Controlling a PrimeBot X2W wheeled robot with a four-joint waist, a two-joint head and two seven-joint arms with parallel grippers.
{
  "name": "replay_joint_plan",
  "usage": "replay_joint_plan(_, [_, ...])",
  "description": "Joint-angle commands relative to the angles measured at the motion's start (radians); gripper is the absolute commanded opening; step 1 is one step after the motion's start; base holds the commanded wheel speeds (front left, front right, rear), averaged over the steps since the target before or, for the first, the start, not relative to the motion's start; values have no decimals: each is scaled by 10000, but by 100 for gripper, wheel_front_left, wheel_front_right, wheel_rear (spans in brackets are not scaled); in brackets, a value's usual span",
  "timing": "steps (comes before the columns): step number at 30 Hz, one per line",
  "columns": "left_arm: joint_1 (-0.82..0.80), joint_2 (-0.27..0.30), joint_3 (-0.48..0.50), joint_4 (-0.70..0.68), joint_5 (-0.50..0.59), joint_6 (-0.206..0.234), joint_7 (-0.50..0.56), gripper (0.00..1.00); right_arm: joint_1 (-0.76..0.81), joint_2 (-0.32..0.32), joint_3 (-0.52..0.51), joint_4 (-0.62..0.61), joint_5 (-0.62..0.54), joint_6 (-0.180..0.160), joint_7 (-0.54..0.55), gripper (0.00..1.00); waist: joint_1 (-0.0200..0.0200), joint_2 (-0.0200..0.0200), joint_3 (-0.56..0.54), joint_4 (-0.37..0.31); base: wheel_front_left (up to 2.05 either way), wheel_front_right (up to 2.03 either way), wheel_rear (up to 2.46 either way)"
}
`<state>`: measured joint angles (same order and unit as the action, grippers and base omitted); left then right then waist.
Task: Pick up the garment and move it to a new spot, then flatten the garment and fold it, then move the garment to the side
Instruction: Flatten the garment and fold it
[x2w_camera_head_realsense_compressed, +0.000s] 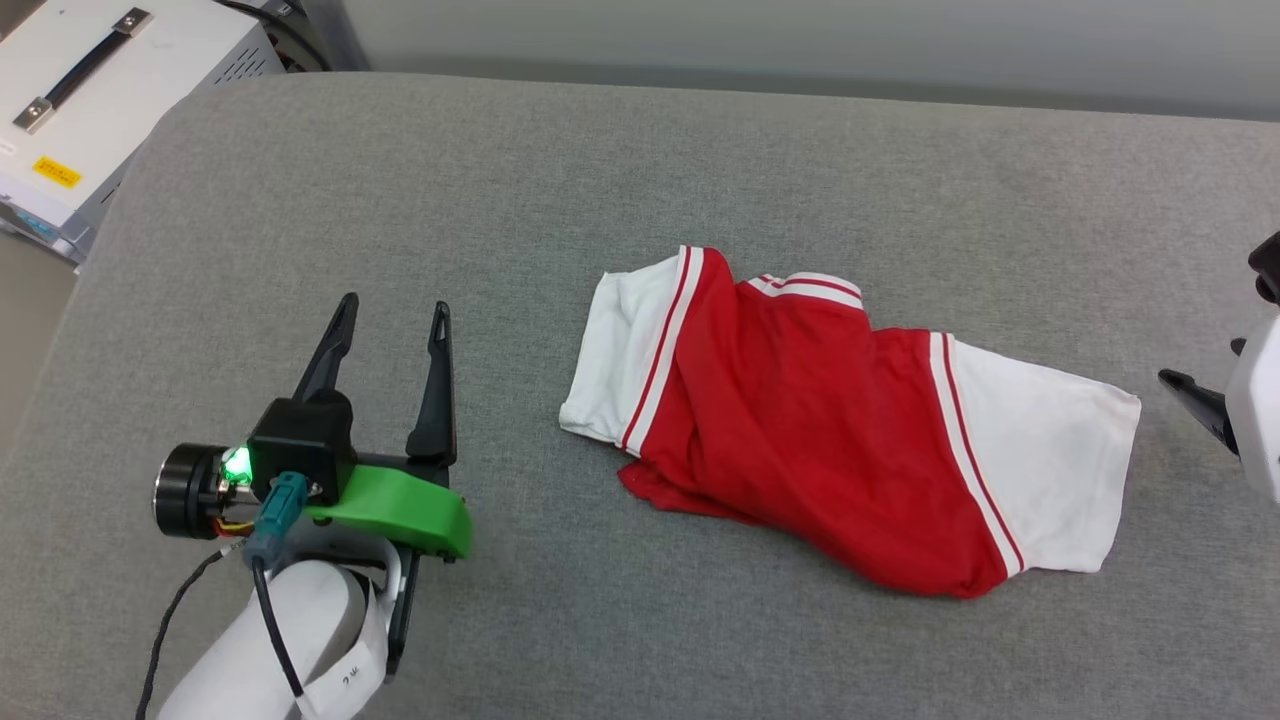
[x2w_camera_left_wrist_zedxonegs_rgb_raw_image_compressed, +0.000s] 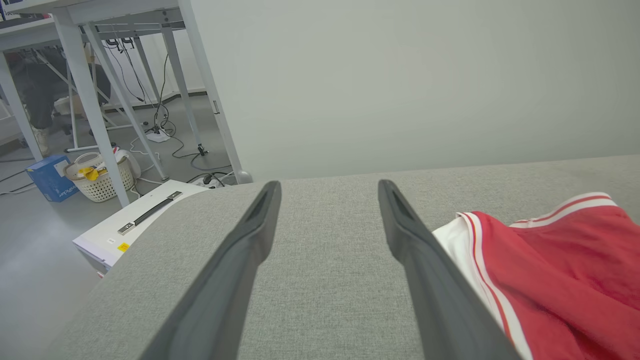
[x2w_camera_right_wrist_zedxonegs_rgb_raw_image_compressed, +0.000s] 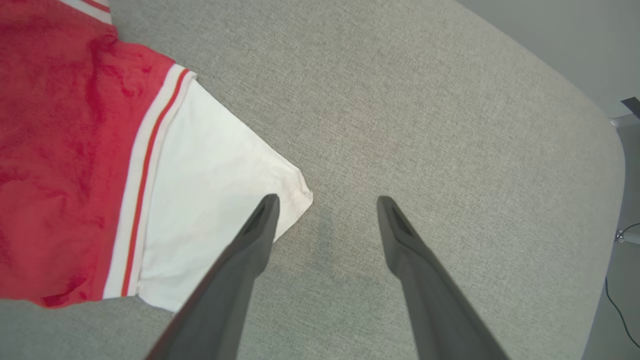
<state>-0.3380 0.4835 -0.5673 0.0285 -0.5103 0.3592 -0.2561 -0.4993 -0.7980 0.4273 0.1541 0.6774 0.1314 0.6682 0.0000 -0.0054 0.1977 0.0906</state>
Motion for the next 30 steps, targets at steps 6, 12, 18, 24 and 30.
replay_joint_plan(6, [686, -1034, 981, -28, 980, -638, -56, 100, -642, -366, 571, 681, 945, -7, 1229, 100, 0, 54, 541, 440, 0, 0, 0])
replay_joint_plan(12, [831, -1745, 1669, 136, 1651, -1301, -56, 100, -970, -29, 963, 1585, 999, -7, 1130, 100, 0, 54, 981, 765, 0, 0, 0])
replay_joint_plan(18, [795, -2243, 2266, 313, 2214, -1795, -56, 100, -648, 342, 1753, 2334, 1090, -7, 995, 100, 0, 54, 1258, 887, 0, 0, 0])
replay_joint_plan(24, [870, -2582, 2843, 533, 2642, -2168, -56, 100, -534, 522, 2283, 2704, 1369, -7, 262, 7, 0, 54, 1183, 695, 0, 0, 0])
replay_joint_plan(30, [1026, -2767, 3310, 761, 2971, -2502, -57, 100, -1239, 209, 2060, 2785, 1359, -7, -1164, 0, 0, 54, 828, 376, 0, 0, 0])
